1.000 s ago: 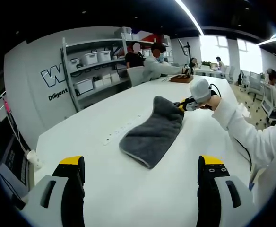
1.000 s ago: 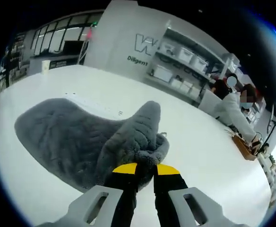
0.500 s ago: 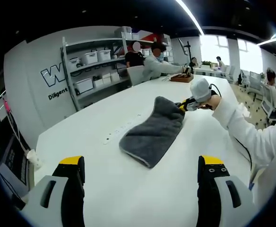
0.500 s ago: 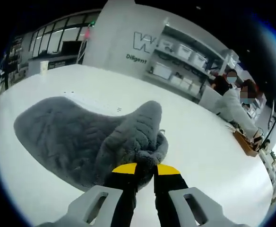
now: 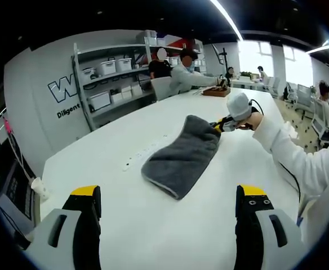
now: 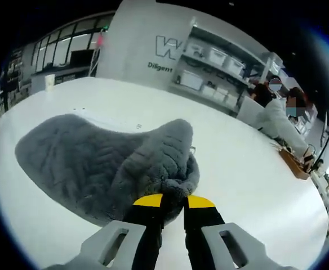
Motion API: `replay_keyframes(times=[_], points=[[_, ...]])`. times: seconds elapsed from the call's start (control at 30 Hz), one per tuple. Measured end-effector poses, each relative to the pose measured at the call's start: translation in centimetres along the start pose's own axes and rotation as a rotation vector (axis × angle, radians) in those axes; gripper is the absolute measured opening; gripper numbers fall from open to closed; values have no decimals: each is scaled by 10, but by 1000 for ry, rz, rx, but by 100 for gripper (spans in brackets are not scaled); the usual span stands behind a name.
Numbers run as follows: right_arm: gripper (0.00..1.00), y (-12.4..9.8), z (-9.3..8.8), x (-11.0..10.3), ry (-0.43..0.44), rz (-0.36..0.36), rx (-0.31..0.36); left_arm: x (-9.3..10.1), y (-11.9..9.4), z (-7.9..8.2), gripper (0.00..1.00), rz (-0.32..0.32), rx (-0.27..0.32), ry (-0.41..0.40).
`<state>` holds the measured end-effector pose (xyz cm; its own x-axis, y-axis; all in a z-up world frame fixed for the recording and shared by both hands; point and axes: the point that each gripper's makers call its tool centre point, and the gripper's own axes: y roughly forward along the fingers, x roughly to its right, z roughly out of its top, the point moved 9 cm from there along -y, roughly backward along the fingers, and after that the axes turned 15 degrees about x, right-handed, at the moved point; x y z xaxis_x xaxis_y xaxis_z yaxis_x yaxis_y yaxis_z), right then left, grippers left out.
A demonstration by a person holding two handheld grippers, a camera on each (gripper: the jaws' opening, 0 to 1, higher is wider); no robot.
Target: Open the folded towel by lifting each exposed corner and separating the folded layers until the towel lies flat within the target outline without major curled edges
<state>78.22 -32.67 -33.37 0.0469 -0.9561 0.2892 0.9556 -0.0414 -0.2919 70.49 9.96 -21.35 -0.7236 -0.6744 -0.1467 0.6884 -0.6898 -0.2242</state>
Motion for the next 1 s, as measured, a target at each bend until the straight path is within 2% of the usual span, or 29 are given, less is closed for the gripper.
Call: replay_keyframes(times=[0.43,1.0], points=[[8,-2,-7,2,15,-6,-25,2,0,-1,99,4,-2,-1],[10,-6,-8,9,53,-8,-18,4,2,-1,99,10,-12,10]])
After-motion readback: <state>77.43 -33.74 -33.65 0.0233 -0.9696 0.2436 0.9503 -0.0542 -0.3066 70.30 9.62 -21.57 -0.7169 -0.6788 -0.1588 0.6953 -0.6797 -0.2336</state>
